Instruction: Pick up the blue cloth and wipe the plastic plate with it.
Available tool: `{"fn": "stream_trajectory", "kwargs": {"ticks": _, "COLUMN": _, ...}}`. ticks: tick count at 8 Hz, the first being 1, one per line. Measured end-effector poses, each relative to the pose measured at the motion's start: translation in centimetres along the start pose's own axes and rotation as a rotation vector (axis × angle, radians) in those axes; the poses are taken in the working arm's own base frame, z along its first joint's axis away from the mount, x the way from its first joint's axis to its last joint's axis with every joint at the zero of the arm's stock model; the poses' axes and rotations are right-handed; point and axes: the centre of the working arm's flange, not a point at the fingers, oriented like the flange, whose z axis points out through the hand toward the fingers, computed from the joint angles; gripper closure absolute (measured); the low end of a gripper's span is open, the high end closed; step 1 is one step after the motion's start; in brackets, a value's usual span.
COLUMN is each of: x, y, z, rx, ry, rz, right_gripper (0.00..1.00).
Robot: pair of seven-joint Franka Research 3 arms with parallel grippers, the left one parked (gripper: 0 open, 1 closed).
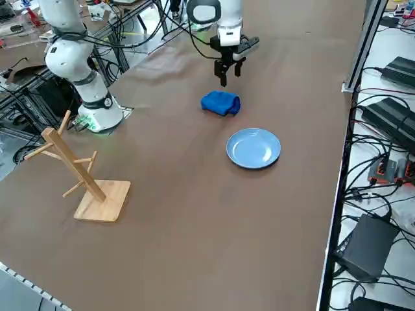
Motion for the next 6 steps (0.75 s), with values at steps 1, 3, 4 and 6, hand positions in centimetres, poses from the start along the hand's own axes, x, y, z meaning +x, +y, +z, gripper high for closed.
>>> {"fn": "stream_trajectory", "kwargs": {"ticks": 1, "x": -0.6, "y": 0.3, "z": 1.8, "rx": 0.007, "ry": 0.009, "rz": -0.002, "right_gripper": 0.00}}
{"fn": "stream_trajectory", "kwargs": {"ticks": 3, "x": -1.4, "y": 1.0, "z": 4.1, "rx": 0.019, "ry": 0.023, "rz": -0.002, "right_gripper": 0.00}}
{"fn": "stream_trajectory", "kwargs": {"ticks": 4, "x": -1.6, "y": 0.9, "z": 4.7, "rx": 0.025, "ry": 0.030, "rz": 0.005, "right_gripper": 0.00}}
{"fn": "stream_trajectory", "kwargs": {"ticks": 6, "x": -3.0, "y": -0.7, "z": 6.4, "rx": 0.046, "ry": 0.048, "rz": 0.020, "right_gripper": 0.00}}
